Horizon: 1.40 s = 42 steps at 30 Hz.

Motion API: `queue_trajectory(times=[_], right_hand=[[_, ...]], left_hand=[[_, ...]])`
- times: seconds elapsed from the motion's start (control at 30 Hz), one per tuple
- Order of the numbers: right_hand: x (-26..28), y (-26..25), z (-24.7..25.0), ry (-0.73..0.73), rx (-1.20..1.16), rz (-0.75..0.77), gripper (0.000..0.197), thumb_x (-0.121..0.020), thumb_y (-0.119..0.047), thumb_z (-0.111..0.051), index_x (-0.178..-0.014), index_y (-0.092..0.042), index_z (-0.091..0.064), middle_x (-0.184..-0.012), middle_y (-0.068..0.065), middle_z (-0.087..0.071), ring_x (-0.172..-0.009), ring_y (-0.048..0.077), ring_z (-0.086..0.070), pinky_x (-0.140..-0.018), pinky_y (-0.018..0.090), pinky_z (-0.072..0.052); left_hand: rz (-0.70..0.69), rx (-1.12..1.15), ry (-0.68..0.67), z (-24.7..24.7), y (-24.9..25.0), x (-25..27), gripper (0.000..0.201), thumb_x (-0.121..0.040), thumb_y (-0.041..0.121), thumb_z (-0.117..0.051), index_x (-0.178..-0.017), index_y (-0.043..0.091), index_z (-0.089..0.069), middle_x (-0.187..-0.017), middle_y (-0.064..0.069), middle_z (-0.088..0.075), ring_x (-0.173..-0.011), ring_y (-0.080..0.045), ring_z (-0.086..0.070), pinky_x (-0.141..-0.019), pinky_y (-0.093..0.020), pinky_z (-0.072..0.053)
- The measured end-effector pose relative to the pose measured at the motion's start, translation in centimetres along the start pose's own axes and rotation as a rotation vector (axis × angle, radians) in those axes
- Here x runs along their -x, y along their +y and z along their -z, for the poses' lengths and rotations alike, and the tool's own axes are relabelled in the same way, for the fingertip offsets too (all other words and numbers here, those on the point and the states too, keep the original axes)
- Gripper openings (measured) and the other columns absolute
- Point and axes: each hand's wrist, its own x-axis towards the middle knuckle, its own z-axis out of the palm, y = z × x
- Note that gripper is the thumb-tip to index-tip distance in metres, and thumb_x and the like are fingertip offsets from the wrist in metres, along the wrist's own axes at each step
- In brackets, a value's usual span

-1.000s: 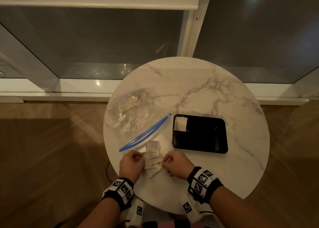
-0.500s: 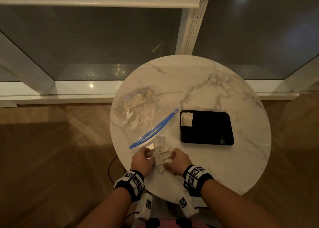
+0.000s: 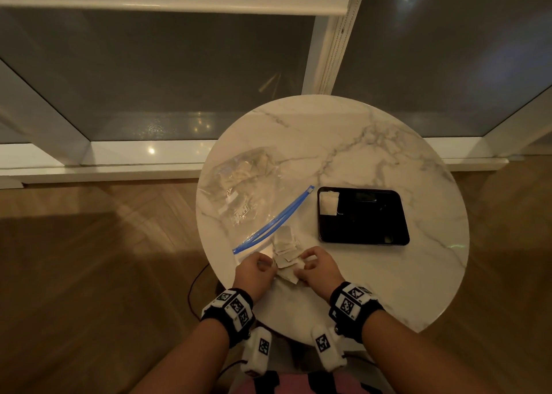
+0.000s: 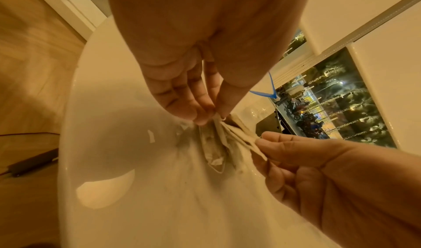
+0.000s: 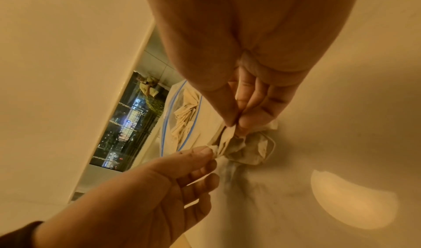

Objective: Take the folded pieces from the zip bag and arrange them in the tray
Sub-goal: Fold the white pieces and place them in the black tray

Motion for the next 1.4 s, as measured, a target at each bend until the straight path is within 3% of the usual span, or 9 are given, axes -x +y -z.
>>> queue_trajectory(times=[0.13, 0.23, 0.43, 0.53, 0.63, 0.8, 1.0, 1.23, 1.4], right_hand=[[0.9, -1.4, 1.1, -0.058, -0.013, 0.029, 0.026, -0.078, 0.002, -0.072, -0.096, -0.013, -0.060, -0.066, 0.007, -0.060, -0.058, 0.016, -0.060, -0.058, 0.026, -0.055], [1.6, -2.5, 2.3, -0.115, -0.043, 0.055, 0.025, -0.080, 0.003, -0.070, -0.101, -0.008, -0.061, -0.069, 0.004, -0.062, -0.059, 0.014, -0.060, -0.058, 0.024, -0.053], [2.1, -4.8, 4.6, -0.198, 0.025, 0.227, 0.022, -0.086, 0.000, -0.067, -0.102, -0.013, -0.064, -0.080, 0.001, -0.057, -0.065, 0.009, -0.059, -0.057, 0.015, -0.046], [2.0, -5.5, 5.4, -0.176, 0.001, 0.294, 0.026, -0.085, 0.004, -0.066, -0.100, -0.017, -0.065, -0.080, 0.000, -0.056, -0.065, 0.009, -0.056, -0.060, 0.019, -0.048], [1.7, -5.8, 5.9, -0.118, -0.016, 0.325, 0.030, -0.083, 0.000, -0.070, -0.103, -0.022, -0.064, -0.082, 0.000, -0.060, -0.067, 0.009, -0.056, -0.064, 0.022, -0.051], [1.5, -5.4, 6.9, -0.134, 0.043, 0.301, 0.023, -0.084, -0.017, -0.076, -0.106, -0.017, -0.069, -0.080, -0.004, -0.066, -0.062, -0.006, -0.058, -0.057, 0.010, -0.044], [1.2, -4.9, 8.0, -0.113, -0.039, 0.295, 0.007, -0.087, -0.011, -0.073, -0.092, -0.016, -0.070, -0.074, -0.003, -0.066, -0.057, -0.006, -0.056, -0.054, 0.009, -0.043], [0.8, -4.8, 9.7, -0.051, -0.043, 0.321, 0.006, -0.091, -0.018, -0.068, -0.094, -0.015, -0.071, -0.079, 0.007, -0.069, -0.063, 0.004, -0.060, -0.057, 0.014, -0.047], [0.2, -4.2, 10.9, -0.078, -0.053, 0.294, 0.005, -0.090, -0.020, -0.070, -0.088, -0.015, -0.071, -0.080, 0.007, -0.072, -0.065, 0.007, -0.063, -0.061, 0.022, -0.052]], left_hand=[[-0.049, -0.010, 0.022, 0.8, 0.4, 0.3, 0.011, -0.088, 0.023, -0.071, -0.098, 0.020, -0.069, -0.091, 0.002, -0.070, -0.084, -0.012, -0.065, -0.073, -0.021, -0.052], [-0.119, 0.006, 0.006, 1.2, 0.8, 0.6, 0.009, -0.090, 0.018, -0.068, -0.097, 0.022, -0.071, -0.091, 0.004, -0.069, -0.086, -0.011, -0.065, -0.081, -0.024, -0.054], [-0.272, 0.182, -0.206, 1.3, 3.0, 1.7, 0.025, -0.095, 0.018, -0.066, -0.121, 0.021, -0.068, -0.113, 0.006, -0.068, -0.086, 0.002, -0.066, -0.073, -0.011, -0.051], [-0.280, 0.218, -0.292, 1.0, 4.3, 1.9, 0.020, -0.095, 0.017, -0.068, -0.115, 0.016, -0.069, -0.104, -0.002, -0.073, -0.083, -0.007, -0.071, -0.073, -0.018, -0.056], [-0.294, 0.198, -0.252, 0.6, 5.0, 1.5, 0.008, -0.094, 0.015, -0.069, -0.102, 0.014, -0.070, -0.084, -0.004, -0.075, -0.074, -0.014, -0.070, -0.072, -0.028, -0.058], [-0.289, 0.277, -0.221, 0.0, 5.9, 1.1, 0.009, -0.094, 0.011, -0.068, -0.101, 0.006, -0.070, -0.086, -0.013, -0.076, -0.077, -0.023, -0.073, -0.082, -0.040, -0.060], [-0.272, 0.321, -0.224, -1.1, 6.7, 1.1, 0.015, -0.096, 0.020, -0.066, -0.101, 0.006, -0.072, -0.085, -0.011, -0.076, -0.080, -0.024, -0.072, -0.081, -0.038, -0.060], [-0.298, 0.301, -0.144, -2.5, 7.8, 1.2, 0.013, -0.096, 0.020, -0.067, -0.092, 0.016, -0.079, -0.080, -0.008, -0.074, -0.073, -0.016, -0.068, -0.075, -0.030, -0.059], [-0.403, 0.247, 0.054, -3.8, 9.5, 0.7, 0.009, -0.094, 0.016, -0.069, -0.098, 0.019, -0.076, -0.087, 0.005, -0.074, -0.081, -0.010, -0.069, -0.078, -0.027, -0.058]])
